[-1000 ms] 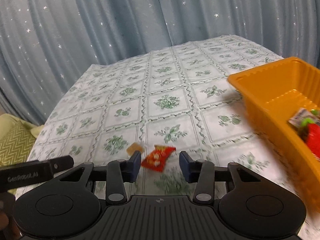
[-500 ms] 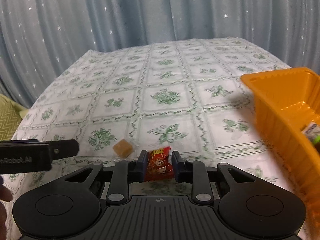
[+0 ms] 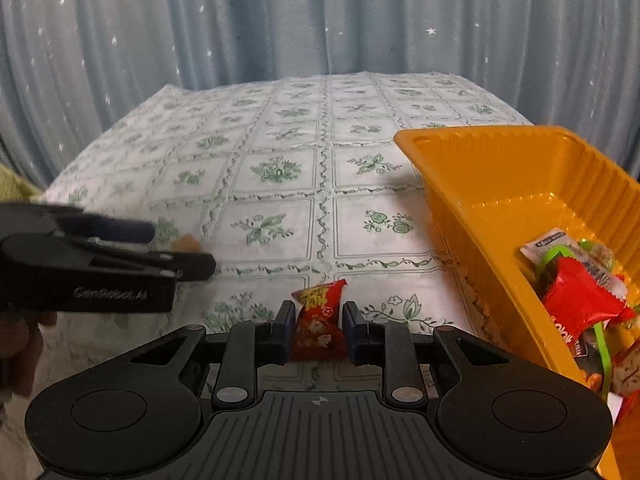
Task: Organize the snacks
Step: 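Grasp the red-wrapped candy with the right tool while the left tool grasps the brown candy, then carry the red-wrapped candy and brown candy over the orange tray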
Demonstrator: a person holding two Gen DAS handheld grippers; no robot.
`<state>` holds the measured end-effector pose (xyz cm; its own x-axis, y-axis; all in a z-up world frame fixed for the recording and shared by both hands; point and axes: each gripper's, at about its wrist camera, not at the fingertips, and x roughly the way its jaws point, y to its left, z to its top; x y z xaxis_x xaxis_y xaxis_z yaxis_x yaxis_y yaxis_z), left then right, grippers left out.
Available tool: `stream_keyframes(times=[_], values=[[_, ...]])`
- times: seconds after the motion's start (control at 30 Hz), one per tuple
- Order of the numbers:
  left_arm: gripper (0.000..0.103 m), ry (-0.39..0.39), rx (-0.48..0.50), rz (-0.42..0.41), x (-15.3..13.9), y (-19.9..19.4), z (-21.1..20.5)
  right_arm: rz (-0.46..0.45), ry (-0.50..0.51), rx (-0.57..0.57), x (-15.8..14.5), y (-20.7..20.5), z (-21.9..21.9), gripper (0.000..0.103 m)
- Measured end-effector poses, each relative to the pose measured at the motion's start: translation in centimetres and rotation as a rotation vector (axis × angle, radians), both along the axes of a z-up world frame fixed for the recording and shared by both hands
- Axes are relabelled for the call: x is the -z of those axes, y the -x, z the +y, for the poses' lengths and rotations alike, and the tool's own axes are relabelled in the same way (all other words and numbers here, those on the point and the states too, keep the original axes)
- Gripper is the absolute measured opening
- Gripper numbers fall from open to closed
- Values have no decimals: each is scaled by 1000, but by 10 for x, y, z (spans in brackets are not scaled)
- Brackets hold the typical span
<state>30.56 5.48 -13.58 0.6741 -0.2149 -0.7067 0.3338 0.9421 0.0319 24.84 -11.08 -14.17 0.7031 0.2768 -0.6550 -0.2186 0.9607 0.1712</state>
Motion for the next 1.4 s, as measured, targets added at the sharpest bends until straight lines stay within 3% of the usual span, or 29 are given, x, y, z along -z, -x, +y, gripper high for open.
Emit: stream_keyframes(times=[0.43,0.63,0.9,1.0,1.4], values=[[46,15,-14,5,4,-6,3,-39,17,4,6,-11,4,28],[22,21,-16,5,2,-5,4,-36,-5,-1,6,-16,4,38],[19,36,-55,20,-2,-3,5,-54,13,-10,8,-17,8,39],[19,53,-80,30,-3,-1,8,-62,38,-6,8,-16,10,27],[19,70,-107,19,-20,31,-1,-46,21,9,-7,7,-4,22]])
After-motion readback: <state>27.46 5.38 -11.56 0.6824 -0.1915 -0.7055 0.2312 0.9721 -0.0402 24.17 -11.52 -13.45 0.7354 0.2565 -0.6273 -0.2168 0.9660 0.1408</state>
